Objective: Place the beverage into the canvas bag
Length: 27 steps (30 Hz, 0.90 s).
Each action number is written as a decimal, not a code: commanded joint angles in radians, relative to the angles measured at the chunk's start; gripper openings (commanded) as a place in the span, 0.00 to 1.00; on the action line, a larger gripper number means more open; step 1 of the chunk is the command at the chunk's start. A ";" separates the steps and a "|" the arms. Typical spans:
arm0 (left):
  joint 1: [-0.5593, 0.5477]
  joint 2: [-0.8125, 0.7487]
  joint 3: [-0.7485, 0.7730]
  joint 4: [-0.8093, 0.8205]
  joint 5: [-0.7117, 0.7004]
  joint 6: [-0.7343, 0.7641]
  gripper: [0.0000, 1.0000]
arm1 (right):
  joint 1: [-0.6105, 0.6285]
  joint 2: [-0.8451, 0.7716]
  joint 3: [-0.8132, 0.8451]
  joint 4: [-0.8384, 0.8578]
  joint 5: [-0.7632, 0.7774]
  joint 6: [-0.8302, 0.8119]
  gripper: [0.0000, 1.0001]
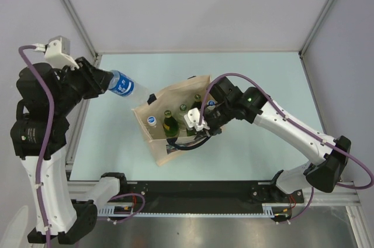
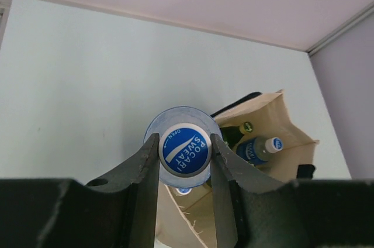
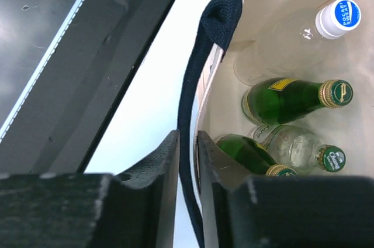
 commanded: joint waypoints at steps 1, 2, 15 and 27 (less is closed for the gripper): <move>-0.006 0.000 0.134 0.114 0.114 -0.085 0.00 | 0.008 0.001 0.013 0.019 -0.005 0.013 0.18; -0.006 0.006 0.148 0.116 0.134 -0.091 0.00 | 0.009 0.001 0.012 0.023 -0.007 0.015 0.14; -0.055 -0.007 0.061 0.156 0.324 -0.176 0.00 | 0.061 -0.034 -0.039 -0.005 -0.013 -0.034 0.00; -0.221 -0.055 -0.157 0.195 0.317 -0.194 0.00 | 0.155 -0.089 -0.172 0.001 0.081 -0.123 0.00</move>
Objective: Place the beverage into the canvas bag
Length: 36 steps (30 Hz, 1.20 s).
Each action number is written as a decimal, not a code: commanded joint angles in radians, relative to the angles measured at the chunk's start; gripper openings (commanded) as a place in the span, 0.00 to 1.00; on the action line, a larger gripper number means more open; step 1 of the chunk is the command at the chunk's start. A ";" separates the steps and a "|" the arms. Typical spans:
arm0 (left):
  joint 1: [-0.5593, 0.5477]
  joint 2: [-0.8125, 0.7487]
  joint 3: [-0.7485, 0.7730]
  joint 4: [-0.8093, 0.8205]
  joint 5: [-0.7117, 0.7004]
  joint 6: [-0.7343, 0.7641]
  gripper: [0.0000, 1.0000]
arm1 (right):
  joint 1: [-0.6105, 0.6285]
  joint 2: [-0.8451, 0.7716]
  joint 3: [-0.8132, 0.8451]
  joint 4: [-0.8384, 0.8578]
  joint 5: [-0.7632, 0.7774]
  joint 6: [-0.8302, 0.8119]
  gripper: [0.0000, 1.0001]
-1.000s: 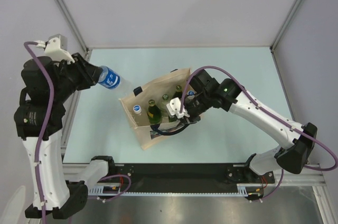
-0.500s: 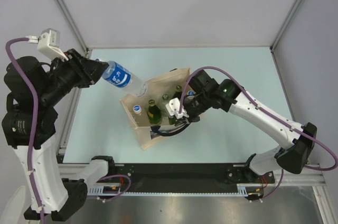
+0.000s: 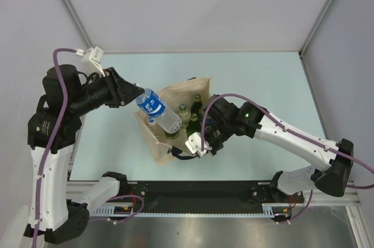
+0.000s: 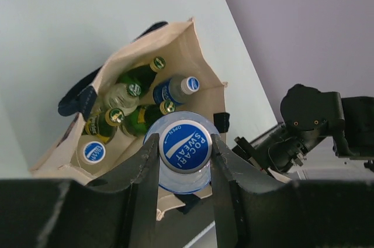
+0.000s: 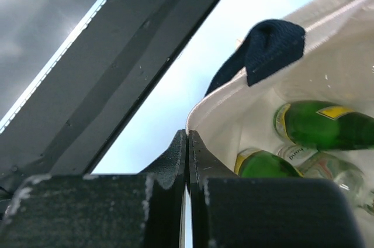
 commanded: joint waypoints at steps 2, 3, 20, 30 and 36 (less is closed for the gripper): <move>-0.092 -0.032 -0.059 0.163 0.011 -0.066 0.00 | 0.046 -0.020 -0.041 0.003 0.026 -0.033 0.00; -0.106 -0.031 -0.069 0.175 0.005 -0.067 0.00 | 0.052 -0.020 -0.044 0.012 0.029 -0.034 0.00; -0.367 0.113 -0.196 0.242 -0.271 0.052 0.00 | 0.058 -0.020 -0.007 0.037 0.031 0.025 0.00; -0.535 0.173 -0.323 0.351 -0.429 0.152 0.00 | 0.015 -0.016 0.056 0.035 -0.027 0.084 0.00; -0.598 0.146 -0.454 0.414 -0.521 0.213 0.00 | -0.019 -0.019 0.083 0.032 -0.056 0.111 0.00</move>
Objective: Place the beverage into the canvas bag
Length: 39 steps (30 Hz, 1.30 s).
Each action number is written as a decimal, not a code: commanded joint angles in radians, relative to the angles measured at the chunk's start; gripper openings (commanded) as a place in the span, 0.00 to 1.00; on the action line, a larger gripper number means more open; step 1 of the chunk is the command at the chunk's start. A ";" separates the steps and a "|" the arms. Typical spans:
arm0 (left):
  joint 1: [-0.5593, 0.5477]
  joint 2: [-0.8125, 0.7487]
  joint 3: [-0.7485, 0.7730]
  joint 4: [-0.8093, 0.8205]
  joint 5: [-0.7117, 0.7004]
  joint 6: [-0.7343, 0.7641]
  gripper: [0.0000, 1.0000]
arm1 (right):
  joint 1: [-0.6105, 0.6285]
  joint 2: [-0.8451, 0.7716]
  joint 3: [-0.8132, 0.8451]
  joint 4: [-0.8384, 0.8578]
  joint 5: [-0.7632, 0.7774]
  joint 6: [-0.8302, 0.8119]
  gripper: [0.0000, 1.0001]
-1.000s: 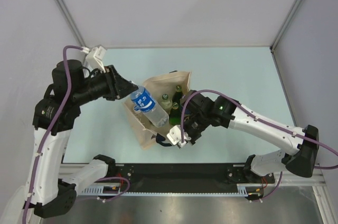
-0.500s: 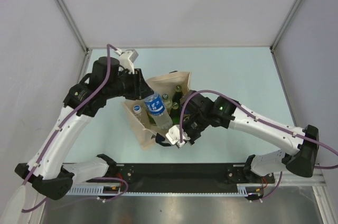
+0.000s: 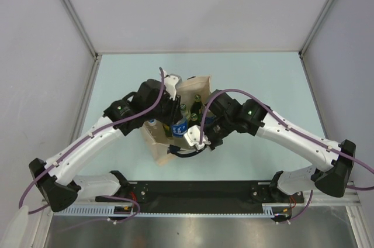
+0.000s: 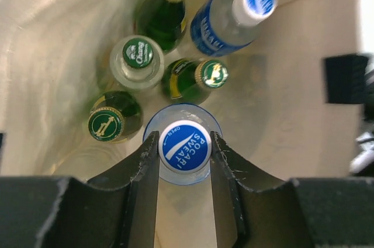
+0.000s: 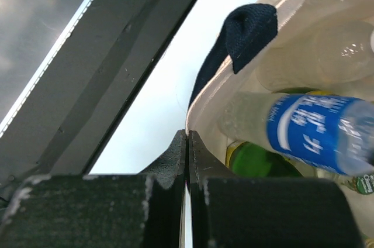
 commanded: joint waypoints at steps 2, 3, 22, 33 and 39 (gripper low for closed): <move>-0.044 -0.053 -0.088 0.173 -0.089 0.066 0.00 | -0.019 -0.011 0.060 0.003 -0.088 0.041 0.00; -0.055 -0.056 -0.102 0.181 -0.092 0.069 0.00 | -0.022 -0.013 0.063 0.001 -0.089 0.042 0.00; -0.087 -0.139 -0.170 0.193 -0.115 0.082 0.44 | -0.133 0.024 0.179 0.053 -0.178 0.220 0.00; -0.087 -0.265 -0.019 0.147 -0.223 0.082 0.81 | -0.208 -0.005 0.230 0.156 -0.157 0.403 0.52; -0.084 -0.239 0.223 0.109 -0.415 0.120 1.00 | -0.450 -0.043 0.325 0.361 -0.107 0.718 0.86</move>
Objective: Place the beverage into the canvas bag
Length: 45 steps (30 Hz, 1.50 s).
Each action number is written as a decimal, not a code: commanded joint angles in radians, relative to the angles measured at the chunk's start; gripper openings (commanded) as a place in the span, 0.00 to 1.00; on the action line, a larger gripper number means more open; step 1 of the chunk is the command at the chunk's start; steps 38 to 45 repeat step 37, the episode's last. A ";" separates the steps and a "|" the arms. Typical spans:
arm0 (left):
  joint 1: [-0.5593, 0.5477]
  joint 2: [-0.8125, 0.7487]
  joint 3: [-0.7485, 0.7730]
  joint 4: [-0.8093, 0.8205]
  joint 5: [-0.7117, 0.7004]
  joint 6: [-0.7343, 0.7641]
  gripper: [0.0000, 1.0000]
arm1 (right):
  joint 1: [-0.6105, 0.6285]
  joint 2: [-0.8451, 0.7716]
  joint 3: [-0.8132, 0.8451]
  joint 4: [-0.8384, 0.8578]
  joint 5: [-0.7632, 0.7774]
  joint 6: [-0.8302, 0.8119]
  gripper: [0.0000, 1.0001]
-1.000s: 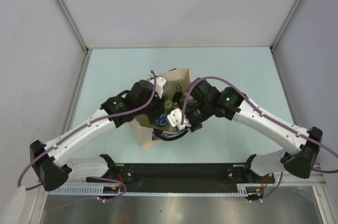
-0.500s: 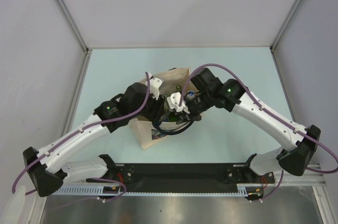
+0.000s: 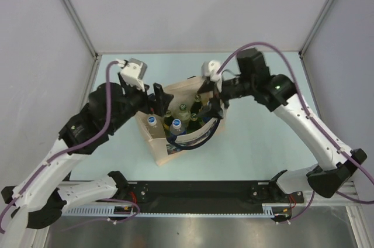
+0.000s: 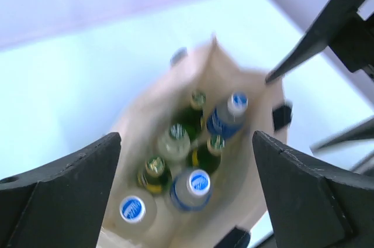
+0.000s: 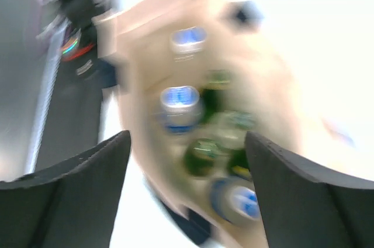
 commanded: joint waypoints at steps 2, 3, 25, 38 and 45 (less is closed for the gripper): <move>0.003 0.031 0.204 -0.006 -0.180 0.032 1.00 | -0.221 -0.082 0.079 0.266 0.076 0.406 0.93; 0.005 0.038 0.234 -0.004 -0.214 0.024 1.00 | -0.310 -0.088 0.069 0.314 0.140 0.458 0.97; 0.439 0.029 0.267 -0.092 -0.047 -0.044 1.00 | -0.849 -0.110 0.045 0.179 0.927 0.695 1.00; 0.451 -0.005 0.227 -0.090 -0.041 -0.044 1.00 | -0.849 -0.111 0.059 0.187 0.921 0.627 1.00; 0.451 -0.005 0.227 -0.090 -0.041 -0.044 1.00 | -0.849 -0.111 0.059 0.187 0.921 0.627 1.00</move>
